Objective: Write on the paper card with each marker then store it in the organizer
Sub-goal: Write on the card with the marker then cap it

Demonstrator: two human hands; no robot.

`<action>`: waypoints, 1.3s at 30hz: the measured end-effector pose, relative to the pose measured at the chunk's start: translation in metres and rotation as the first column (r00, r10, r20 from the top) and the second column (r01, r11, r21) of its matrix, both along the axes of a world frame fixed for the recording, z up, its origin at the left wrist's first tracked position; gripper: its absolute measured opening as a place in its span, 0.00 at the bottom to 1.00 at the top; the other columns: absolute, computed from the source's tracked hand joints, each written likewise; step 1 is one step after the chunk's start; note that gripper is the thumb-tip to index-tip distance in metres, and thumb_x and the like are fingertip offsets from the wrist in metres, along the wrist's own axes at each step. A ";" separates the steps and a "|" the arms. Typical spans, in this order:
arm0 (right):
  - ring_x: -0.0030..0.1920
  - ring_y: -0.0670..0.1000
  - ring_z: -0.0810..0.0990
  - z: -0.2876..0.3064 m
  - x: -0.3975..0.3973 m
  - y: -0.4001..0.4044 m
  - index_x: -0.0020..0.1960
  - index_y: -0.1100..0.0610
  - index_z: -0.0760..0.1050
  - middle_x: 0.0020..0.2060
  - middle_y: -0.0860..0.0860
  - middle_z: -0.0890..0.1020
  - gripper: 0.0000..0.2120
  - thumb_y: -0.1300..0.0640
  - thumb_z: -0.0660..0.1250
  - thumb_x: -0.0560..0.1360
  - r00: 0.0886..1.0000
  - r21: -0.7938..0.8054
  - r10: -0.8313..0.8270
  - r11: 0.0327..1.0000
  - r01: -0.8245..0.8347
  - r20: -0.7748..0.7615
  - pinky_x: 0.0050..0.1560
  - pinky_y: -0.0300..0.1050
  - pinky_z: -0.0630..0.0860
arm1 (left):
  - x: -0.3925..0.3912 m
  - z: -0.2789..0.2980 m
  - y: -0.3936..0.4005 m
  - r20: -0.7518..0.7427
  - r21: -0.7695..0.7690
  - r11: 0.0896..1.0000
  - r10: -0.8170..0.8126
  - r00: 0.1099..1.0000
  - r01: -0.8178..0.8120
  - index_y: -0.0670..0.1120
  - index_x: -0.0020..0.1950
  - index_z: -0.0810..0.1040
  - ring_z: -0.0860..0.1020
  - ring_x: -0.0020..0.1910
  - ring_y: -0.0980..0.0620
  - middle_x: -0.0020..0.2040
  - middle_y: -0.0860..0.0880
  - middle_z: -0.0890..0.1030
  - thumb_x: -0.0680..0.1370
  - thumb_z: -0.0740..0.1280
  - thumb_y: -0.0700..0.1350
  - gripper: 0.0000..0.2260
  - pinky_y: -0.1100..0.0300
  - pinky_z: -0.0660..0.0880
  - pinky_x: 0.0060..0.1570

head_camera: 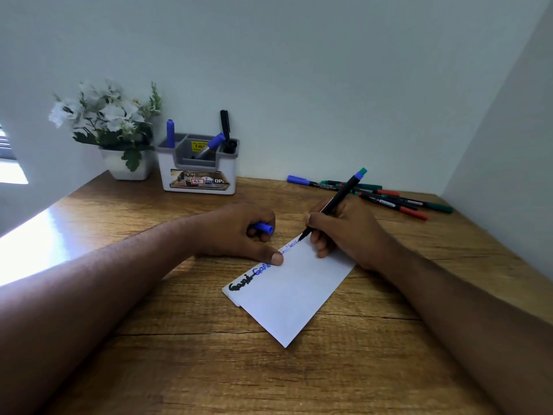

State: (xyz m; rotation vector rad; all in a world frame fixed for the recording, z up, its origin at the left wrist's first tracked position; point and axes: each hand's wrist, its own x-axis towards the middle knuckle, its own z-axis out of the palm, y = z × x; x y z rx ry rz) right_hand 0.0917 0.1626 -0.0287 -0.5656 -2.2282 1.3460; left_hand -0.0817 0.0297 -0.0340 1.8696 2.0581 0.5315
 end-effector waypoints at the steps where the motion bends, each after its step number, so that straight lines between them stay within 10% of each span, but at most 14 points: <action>1: 0.24 0.50 0.78 0.000 0.000 0.001 0.41 0.65 0.79 0.28 0.57 0.81 0.07 0.62 0.68 0.76 1.000 -0.019 -0.018 1.000 0.018 -0.011 0.26 0.43 0.78 | 0.000 0.000 0.000 0.002 -0.004 1.000 0.000 1.000 0.000 0.49 0.45 0.74 0.71 0.38 0.56 0.41 0.50 0.77 0.68 0.72 0.63 0.19 0.59 0.68 0.37; 13: 0.24 0.51 0.75 -0.002 0.000 0.003 0.39 0.64 0.80 0.28 0.57 0.80 0.08 0.63 0.68 0.75 0.990 -0.079 -0.035 0.997 0.024 -0.138 0.23 0.41 0.73 | 0.005 0.003 -0.005 0.036 0.031 0.999 0.018 0.999 -0.020 0.55 0.45 0.73 0.74 0.41 0.55 0.42 0.53 0.77 0.72 0.62 0.65 0.14 0.57 0.71 0.43; 18: 0.27 0.52 0.75 -0.001 -0.004 0.002 0.45 0.68 0.80 0.31 0.58 0.81 0.10 0.62 0.64 0.78 0.958 -0.229 -0.020 0.972 -0.048 -0.285 0.24 0.43 0.72 | 0.010 0.004 -0.008 0.174 0.224 0.973 0.010 0.985 -0.049 0.53 0.53 0.77 0.73 0.41 0.63 0.43 0.55 0.78 0.82 0.58 0.48 0.08 0.68 0.70 0.44; 23: 0.25 0.53 0.76 0.002 -0.006 -0.001 0.44 0.62 0.76 0.33 0.59 0.84 0.03 0.67 0.65 0.76 0.944 -0.245 0.034 0.962 -0.120 -0.329 0.25 0.42 0.72 | 0.009 0.006 -0.007 0.321 0.348 0.927 0.021 0.947 -0.139 0.65 0.36 0.80 0.72 0.31 0.63 0.30 0.60 0.76 0.80 0.62 0.44 0.19 0.73 0.67 0.33; 30: 0.31 0.53 0.79 0.001 -0.007 -0.006 0.45 0.62 0.81 0.39 0.63 0.84 0.04 0.65 0.73 0.71 0.946 -0.210 0.064 0.968 -0.136 -0.317 0.27 0.43 0.76 | 0.011 0.007 -0.008 0.455 0.325 0.921 0.046 0.890 -0.214 0.42 0.46 0.80 0.70 0.31 0.61 0.32 0.55 0.76 0.77 0.62 0.52 0.15 0.66 0.68 0.34; 34: 0.30 0.50 0.78 0.000 -0.015 -0.017 0.48 0.64 0.82 0.36 0.62 0.83 0.07 0.66 0.73 0.70 0.956 -0.127 0.101 0.982 -0.140 -0.275 0.27 0.42 0.77 | 0.022 0.008 -0.003 0.685 0.257 0.929 0.019 0.728 -0.266 0.50 0.64 0.73 0.66 0.28 0.57 0.31 0.53 0.74 0.84 0.53 0.48 0.13 0.64 0.67 0.30; 39: 0.24 0.48 0.75 0.000 -0.032 -0.024 0.43 0.62 0.82 0.30 0.55 0.82 0.03 0.62 0.72 0.73 0.960 0.007 0.075 0.997 -0.077 -0.270 0.25 0.41 0.74 | 0.021 0.005 -0.001 0.860 0.215 0.917 -0.015 0.510 -0.336 0.50 0.65 0.72 0.60 0.27 0.53 0.36 0.45 0.72 0.84 0.51 0.47 0.13 0.59 0.64 0.31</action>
